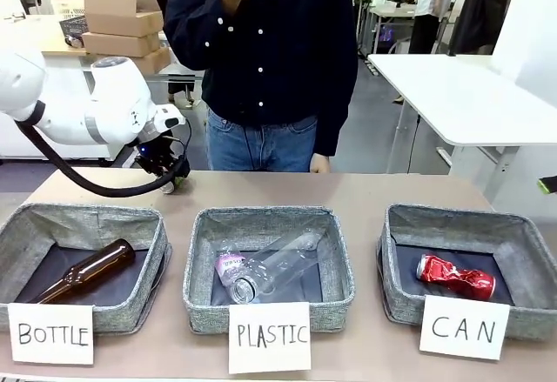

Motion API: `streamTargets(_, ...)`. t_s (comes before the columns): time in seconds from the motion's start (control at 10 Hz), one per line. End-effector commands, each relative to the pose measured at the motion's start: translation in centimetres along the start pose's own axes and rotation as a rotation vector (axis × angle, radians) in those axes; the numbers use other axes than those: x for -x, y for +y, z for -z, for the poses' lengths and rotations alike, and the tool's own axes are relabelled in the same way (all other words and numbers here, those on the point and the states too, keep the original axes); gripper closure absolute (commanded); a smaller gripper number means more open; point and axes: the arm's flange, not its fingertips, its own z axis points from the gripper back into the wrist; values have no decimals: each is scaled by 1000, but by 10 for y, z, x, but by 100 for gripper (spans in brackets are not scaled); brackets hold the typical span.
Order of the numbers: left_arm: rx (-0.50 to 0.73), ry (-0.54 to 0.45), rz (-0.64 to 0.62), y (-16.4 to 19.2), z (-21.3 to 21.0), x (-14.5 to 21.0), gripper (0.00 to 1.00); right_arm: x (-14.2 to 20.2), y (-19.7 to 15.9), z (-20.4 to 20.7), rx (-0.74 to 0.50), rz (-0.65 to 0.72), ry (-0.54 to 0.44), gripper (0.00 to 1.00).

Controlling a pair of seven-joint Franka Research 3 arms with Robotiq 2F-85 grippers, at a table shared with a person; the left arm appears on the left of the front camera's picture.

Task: Sort the can waste into the basket.
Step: Pick up the can waste from the table and place it in the right Fabric basket.

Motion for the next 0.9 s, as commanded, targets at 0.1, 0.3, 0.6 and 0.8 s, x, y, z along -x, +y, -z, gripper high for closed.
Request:
streamTargets(0.1,16,-67,-36,14,-47,20,100,1,1,-3,6,-17,6,0)
streamTargets(0.3,134,-178,33,24,-145,71,100,1,1,-3,6,-17,6,0)
streamTargets(0.6,494,-266,603,-20,-282,247,100,1,1,-3,6,-17,6,0)
streamTargets(0.8,571,-208,908,-43,-282,322,100,1,1,-3,6,-17,6,0)
